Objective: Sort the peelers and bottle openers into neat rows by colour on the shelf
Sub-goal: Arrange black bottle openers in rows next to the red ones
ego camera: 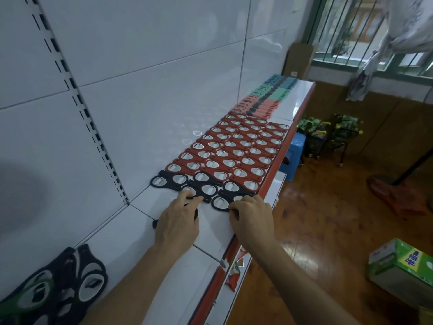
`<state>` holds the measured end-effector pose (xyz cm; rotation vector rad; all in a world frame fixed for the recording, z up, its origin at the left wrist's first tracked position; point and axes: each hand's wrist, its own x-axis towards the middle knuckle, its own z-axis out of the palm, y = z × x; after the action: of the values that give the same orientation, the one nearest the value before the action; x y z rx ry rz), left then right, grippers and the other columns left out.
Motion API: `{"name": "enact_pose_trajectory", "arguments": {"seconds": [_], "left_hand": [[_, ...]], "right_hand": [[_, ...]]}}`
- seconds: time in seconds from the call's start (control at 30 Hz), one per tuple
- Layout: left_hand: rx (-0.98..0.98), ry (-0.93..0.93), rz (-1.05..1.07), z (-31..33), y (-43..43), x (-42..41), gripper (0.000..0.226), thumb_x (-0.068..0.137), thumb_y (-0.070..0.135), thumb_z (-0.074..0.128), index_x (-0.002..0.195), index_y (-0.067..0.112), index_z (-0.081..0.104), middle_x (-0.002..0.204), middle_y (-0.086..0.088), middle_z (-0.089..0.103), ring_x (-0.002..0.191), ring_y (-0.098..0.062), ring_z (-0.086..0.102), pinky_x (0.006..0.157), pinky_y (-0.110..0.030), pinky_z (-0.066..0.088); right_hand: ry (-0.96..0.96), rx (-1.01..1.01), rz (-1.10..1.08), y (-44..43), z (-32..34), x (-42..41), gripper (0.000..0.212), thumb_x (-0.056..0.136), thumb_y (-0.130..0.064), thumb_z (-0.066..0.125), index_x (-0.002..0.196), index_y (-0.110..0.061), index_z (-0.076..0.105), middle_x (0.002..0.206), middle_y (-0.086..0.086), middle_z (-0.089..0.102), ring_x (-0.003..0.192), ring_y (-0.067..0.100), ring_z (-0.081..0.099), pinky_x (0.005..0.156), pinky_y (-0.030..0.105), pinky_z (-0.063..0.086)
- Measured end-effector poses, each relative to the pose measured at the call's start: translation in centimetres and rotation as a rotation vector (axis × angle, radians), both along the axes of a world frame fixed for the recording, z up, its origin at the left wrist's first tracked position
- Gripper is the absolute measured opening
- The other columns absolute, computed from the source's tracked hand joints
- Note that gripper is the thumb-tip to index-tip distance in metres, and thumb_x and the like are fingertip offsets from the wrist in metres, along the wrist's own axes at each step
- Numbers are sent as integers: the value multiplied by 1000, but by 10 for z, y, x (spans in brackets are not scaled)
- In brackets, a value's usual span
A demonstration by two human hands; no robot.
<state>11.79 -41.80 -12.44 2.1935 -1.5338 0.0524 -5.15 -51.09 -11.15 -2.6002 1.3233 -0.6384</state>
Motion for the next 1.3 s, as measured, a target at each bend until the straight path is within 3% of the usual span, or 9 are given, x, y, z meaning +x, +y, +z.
{"name": "enact_pose_trajectory", "arguments": {"seconds": [0.1, 0.2, 0.27, 0.37, 0.57, 0.67, 0.8, 1.0, 1.3], "left_hand": [[-255, 220, -6, 15, 1, 3, 33, 96, 7, 62, 125, 22, 65, 121, 4, 54, 94, -8, 62, 82, -22, 57], [-535, 910, 55, 45, -3, 6, 23, 106, 8, 47, 111, 19, 66, 95, -1, 68, 79, -10, 63, 73, -32, 56], [-634, 1415, 67, 63, -3, 5, 21, 107, 10, 47, 113, 13, 67, 101, -8, 73, 87, -23, 71, 78, -45, 58], [-797, 1692, 60, 68, 0, 5, 15, 102, 5, 53, 109, 8, 66, 116, -16, 74, 111, -32, 71, 85, -45, 60], [-865, 1452, 329, 49, 14, 33, 24, 109, 20, 46, 113, 7, 67, 111, -9, 76, 105, -24, 74, 91, -45, 58], [-818, 1331, 459, 39, 31, 49, 31, 110, 35, 40, 115, 17, 65, 95, -5, 73, 72, -19, 69, 62, -37, 59], [-751, 1351, 431, 18, 50, 62, 30, 109, 40, 41, 116, 18, 60, 70, -4, 47, 45, -10, 27, 40, -22, 22], [-775, 1439, 289, 10, 58, 65, 25, 110, 27, 40, 116, 12, 59, 73, -2, 46, 51, -11, 28, 43, -23, 24], [-948, 1604, 133, 6, 59, 67, 48, 80, 15, 42, 124, 0, 57, 81, -5, 49, 63, -14, 37, 57, -29, 30]], "right_hand": [[-137, 36, 56, 2, 5, 7, 16, 96, -30, 66, 110, -29, 75, 103, -13, 70, 95, 8, 53, 87, 33, 49], [-382, 320, 267, 5, 17, 24, 12, 92, -31, 71, 104, -30, 69, 99, -17, 67, 89, 8, 61, 79, 32, 59], [-491, 467, 424, 10, 24, 40, 19, 89, -31, 76, 105, -28, 66, 100, -18, 68, 93, 10, 66, 79, 29, 59], [-547, 454, 497, 15, 26, 59, 30, 85, -22, 82, 113, -23, 72, 105, -20, 70, 94, 2, 69, 84, 20, 58], [-569, 365, 561, 14, 26, 87, 15, 87, -19, 79, 100, -22, 76, 90, -27, 66, 86, 4, 66, 77, 18, 55], [-603, 420, 565, 2, 29, 102, 4, 91, -23, 74, 95, -21, 74, 86, -15, 68, 82, 10, 66, 72, 21, 56], [-276, 417, 582, -19, 37, 134, 24, 91, -37, 73, 90, -13, 73, 80, 0, 69, 69, 12, 62, 67, 29, 54], [305, 353, 806, -33, 45, 192, 37, 87, -40, 76, 88, -5, 69, 78, 12, 68, 61, 17, 57, 63, 35, 51], [18, 199, 616, 2, 13, 141, 21, 90, -41, 71, 100, -23, 74, 98, -7, 61, 86, 11, 58, 74, 27, 51]]}}
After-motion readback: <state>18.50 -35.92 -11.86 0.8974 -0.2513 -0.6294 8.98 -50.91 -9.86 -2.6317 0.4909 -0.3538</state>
